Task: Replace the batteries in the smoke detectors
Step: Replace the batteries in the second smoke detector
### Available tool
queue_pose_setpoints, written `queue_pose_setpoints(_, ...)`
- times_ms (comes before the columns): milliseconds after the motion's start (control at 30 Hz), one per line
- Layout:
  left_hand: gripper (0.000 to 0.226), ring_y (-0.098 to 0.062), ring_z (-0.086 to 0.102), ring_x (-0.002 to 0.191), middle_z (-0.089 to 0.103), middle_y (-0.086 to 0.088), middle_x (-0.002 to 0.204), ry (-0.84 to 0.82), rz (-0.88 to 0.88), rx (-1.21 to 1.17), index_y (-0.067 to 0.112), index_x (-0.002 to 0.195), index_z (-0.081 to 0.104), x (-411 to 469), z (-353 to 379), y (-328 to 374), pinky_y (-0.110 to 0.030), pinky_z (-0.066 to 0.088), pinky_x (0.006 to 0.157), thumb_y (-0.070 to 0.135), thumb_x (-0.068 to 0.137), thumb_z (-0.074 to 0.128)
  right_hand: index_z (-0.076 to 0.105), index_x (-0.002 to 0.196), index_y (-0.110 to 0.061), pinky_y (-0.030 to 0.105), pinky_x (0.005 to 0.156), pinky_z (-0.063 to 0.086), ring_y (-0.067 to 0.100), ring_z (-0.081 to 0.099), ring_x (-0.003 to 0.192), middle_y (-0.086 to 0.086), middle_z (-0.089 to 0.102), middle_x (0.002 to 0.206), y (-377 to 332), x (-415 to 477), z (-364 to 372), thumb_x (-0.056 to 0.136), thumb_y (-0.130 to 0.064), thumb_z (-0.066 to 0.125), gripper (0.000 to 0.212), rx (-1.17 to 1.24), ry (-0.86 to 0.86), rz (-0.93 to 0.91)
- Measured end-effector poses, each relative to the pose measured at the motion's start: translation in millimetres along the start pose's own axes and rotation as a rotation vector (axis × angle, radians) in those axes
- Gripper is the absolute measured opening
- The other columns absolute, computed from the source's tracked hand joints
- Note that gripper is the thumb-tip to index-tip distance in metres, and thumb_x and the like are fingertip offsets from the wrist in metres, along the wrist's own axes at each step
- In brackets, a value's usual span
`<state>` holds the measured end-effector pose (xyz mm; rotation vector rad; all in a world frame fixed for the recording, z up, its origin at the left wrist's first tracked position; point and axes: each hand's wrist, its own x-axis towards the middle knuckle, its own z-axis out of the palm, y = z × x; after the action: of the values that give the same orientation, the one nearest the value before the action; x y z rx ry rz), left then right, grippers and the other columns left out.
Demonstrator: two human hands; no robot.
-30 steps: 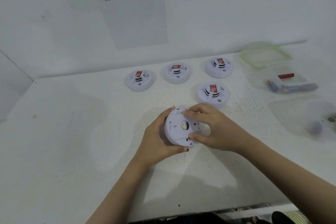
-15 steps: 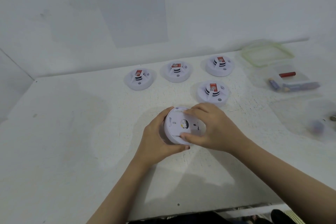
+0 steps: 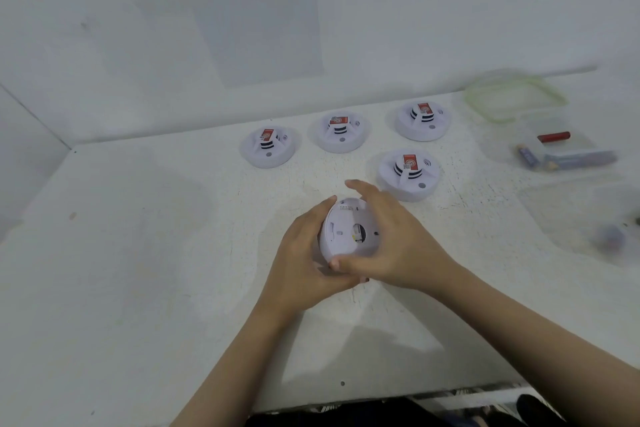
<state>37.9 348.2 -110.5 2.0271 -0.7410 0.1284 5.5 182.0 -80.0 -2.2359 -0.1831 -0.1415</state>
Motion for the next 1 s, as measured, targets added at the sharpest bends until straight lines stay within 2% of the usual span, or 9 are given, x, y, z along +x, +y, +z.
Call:
queue_pose_setpoints(133,0.106,-0.005,0.041,0.133,0.041,0.015,0.145,-0.032,-0.034,-0.017,0.027,0.145,0.029,-2.2,-0.3,-3.9,-0.020,0.039,0.105,0.052,0.057,0.083,0.031,0.132,-0.041,0.023,0.082,0.051,0.008,0.055,0.104,-0.011,0.051,0.116,-7.2,1.2,-0.6,0.060,-0.040,0.076,0.085,0.242,-0.003,0.094)
queue_pose_setpoints(200,0.109,-0.009,0.043,0.132,0.041,0.012,0.145,-0.050,-0.096,-0.052,0.026,0.147,0.028,-2.8,-1.4,-5.5,-0.028,0.044,0.104,0.057,0.057,0.082,0.037,0.128,-0.039,0.024,0.076,0.054,0.012,0.063,0.097,-0.007,0.056,0.115,-8.0,0.5,-0.5,0.061,-0.037,0.070,0.075,0.591,-0.049,0.194)
queue_pose_setpoints(267,0.101,-0.011,0.049,0.125,0.049,0.009,0.138,-0.056,-0.122,-0.081,0.024,0.143,0.036,-2.1,-1.3,-7.5,-0.038,0.049,0.099,0.057,0.058,0.080,0.042,0.125,-0.033,0.032,0.076,0.055,0.019,0.065,0.096,0.000,0.061,0.113,-4.9,0.9,1.3,0.067,-0.028,0.061,0.061,0.951,-0.084,0.289)
queue_pose_setpoints(367,0.092,-0.015,0.054,0.122,0.055,0.008,0.133,-0.037,-0.125,-0.128,0.019,0.137,0.045,-0.8,-2.2,-7.9,-0.040,0.050,0.098,0.050,0.060,0.083,0.047,0.129,-0.020,0.045,0.079,0.052,0.031,0.060,0.105,0.009,0.060,0.120,4.0,1.8,0.5,0.072,-0.020,0.050,0.057,1.218,-0.084,0.342)
queue_pose_setpoints(500,0.086,-0.013,0.055,0.120,0.056,0.013,0.128,0.009,-0.105,-0.186,0.014,0.131,0.046,0.8,-4.3,-7.5,-0.024,0.048,0.096,0.034,0.058,0.087,0.050,0.130,-0.024,0.047,0.072,0.058,0.036,0.062,0.107,0.008,0.061,0.126,16.2,-0.3,-7.9,0.076,-0.018,0.047,0.054,1.177,-0.131,0.337)
queue_pose_setpoints(700,0.085,-0.019,0.057,0.120,0.058,0.010,0.128,0.013,-0.099,-0.230,0.016,0.131,0.047,2.4,-4.7,-8.4,-0.031,0.052,0.092,0.027,0.057,0.088,0.046,0.130,-0.032,0.042,0.077,0.055,0.032,0.063,0.107,0.011,0.064,0.118,24.2,-8.9,-5.3,0.071,0.005,0.062,0.071,1.027,-0.202,0.288)
queue_pose_setpoints(800,0.086,-0.017,0.056,0.121,0.058,0.011,0.129,0.005,-0.109,-0.232,0.018,0.133,0.047,3.0,-5.6,-9.3,-0.028,0.053,0.091,0.021,0.058,0.090,0.046,0.129,-0.036,0.049,0.086,0.053,0.037,0.060,0.108,0.015,0.064,0.117,24.2,-10.4,-4.8,0.069,0.007,0.063,0.075,0.955,-0.180,0.279)
queue_pose_setpoints(900,0.087,-0.010,0.059,0.117,0.060,0.014,0.126,-0.011,-0.150,-0.255,0.029,0.129,0.047,4.0,-5.5,-7.8,-0.024,0.054,0.085,0.009,0.057,0.091,0.044,0.127,-0.036,0.055,0.089,0.050,0.040,0.059,0.107,0.018,0.063,0.115,22.4,-9.8,-3.9,0.068,0.009,0.062,0.077,0.926,-0.159,0.285)
queue_pose_setpoints(1000,0.087,-0.008,0.061,0.112,0.062,0.017,0.122,-0.015,-0.172,-0.266,0.034,0.127,0.048,4.8,-5.0,-6.9,-0.021,0.055,0.080,0.006,0.057,0.091,0.042,0.127,-0.034,0.052,0.086,0.053,0.034,0.063,0.102,0.017,0.065,0.111,20.6,-9.7,-4.3,0.068,0.012,0.061,0.077,0.904,-0.161,0.289)
